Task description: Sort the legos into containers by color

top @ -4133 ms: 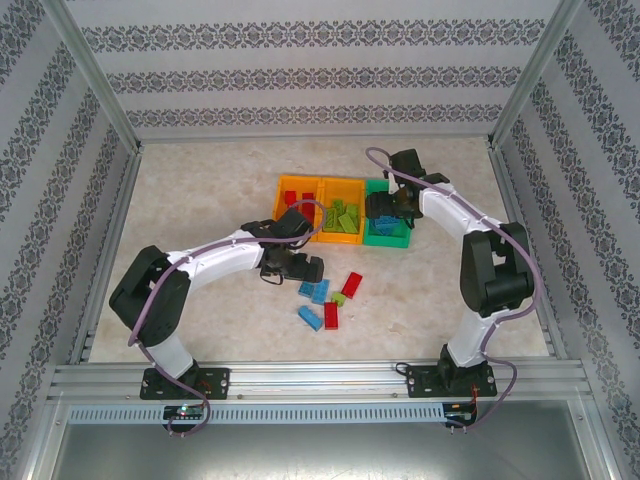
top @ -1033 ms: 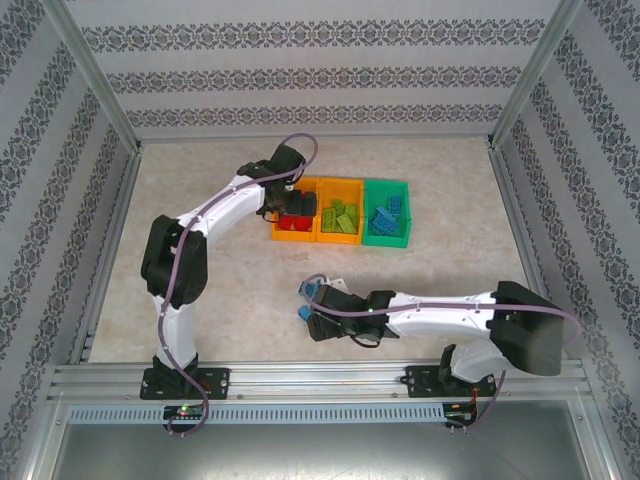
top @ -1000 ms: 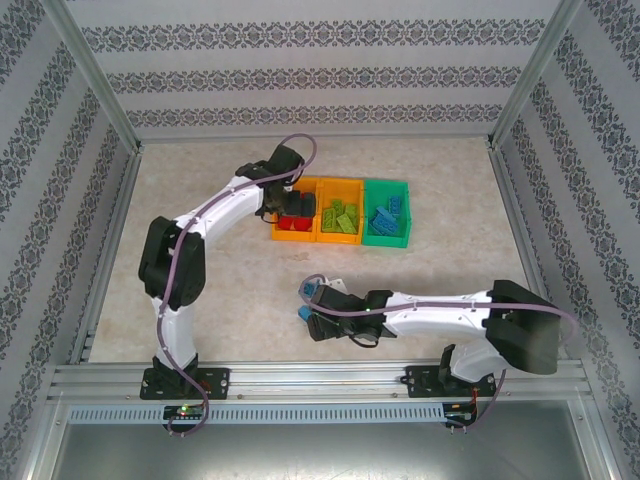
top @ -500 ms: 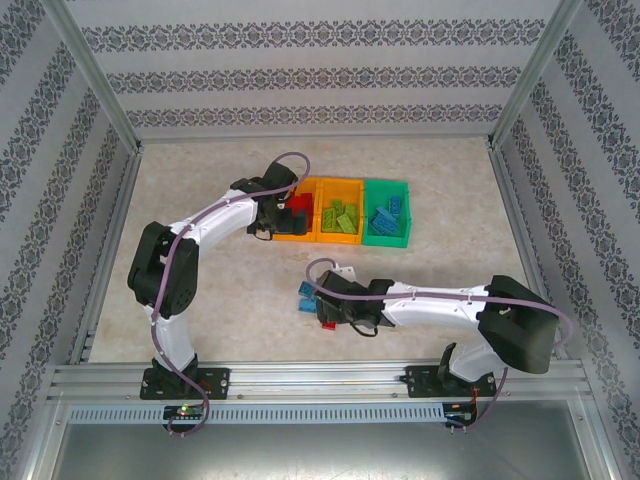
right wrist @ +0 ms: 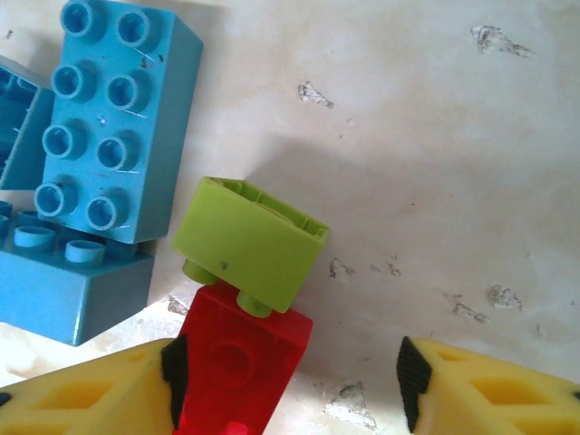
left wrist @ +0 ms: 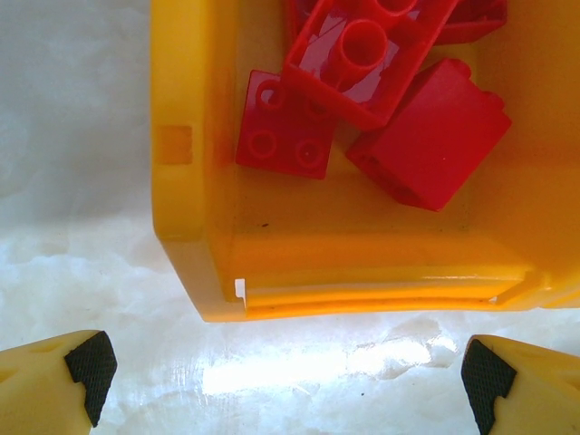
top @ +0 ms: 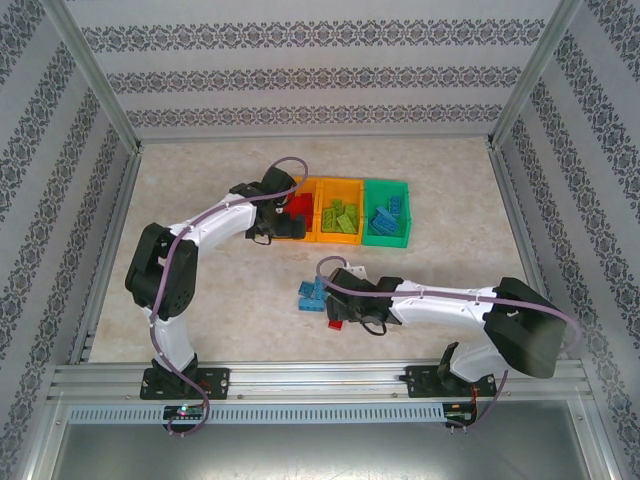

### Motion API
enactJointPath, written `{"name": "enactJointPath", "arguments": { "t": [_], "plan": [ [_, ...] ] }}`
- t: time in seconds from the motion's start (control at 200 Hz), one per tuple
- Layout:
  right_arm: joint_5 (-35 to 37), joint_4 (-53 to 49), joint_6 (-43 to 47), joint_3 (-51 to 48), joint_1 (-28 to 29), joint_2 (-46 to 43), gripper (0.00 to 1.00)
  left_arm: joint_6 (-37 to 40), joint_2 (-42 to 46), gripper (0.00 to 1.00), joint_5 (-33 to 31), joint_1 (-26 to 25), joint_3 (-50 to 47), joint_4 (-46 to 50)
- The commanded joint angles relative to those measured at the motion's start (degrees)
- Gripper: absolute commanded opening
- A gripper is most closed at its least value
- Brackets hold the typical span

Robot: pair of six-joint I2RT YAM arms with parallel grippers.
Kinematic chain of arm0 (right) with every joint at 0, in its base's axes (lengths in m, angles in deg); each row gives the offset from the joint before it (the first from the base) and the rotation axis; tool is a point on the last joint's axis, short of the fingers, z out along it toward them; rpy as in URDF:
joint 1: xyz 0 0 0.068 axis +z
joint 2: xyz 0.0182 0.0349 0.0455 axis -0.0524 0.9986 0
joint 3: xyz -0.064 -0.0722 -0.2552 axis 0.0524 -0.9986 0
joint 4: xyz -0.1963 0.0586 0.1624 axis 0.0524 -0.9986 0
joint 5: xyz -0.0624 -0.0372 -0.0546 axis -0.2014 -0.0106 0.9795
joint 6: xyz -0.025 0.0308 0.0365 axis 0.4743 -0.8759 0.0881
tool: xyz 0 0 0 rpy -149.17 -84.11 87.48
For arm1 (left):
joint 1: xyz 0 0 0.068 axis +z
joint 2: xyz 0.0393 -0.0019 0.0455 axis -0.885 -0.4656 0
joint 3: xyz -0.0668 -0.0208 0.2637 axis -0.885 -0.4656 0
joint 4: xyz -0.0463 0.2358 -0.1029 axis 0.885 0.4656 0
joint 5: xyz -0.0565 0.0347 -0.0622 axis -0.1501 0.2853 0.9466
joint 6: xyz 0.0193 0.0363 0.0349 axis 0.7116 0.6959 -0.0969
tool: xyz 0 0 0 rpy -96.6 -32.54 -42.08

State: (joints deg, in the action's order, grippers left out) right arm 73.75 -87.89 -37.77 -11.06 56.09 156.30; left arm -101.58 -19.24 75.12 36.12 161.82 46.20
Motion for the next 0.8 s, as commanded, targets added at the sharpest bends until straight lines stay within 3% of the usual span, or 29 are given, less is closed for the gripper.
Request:
{"name": "enactJointPath", "arguments": {
  "t": [0.0,0.2,0.52,0.794],
  "plan": [
    [-0.48,-0.46,-2.39,-0.05,2.18,-0.19,0.69,-1.12,2.80,1.00,-0.08,0.53,-1.21,-1.30],
    [-0.81,0.57,-5.36,-0.01,3.60,2.04,0.68,-1.19,3.47,1.00,0.19,0.55,-2.68,-1.94],
    [-0.52,-0.07,-2.95,1.19,4.62,1.45,0.67,-1.37,4.43,1.00,0.00,0.55,-4.27,-2.60],
    [-4.17,-0.30,2.50,4.31,4.98,7.32,0.54,-1.51,4.78,1.00,-0.39,0.49,-4.75,-2.76]
  ]
}}
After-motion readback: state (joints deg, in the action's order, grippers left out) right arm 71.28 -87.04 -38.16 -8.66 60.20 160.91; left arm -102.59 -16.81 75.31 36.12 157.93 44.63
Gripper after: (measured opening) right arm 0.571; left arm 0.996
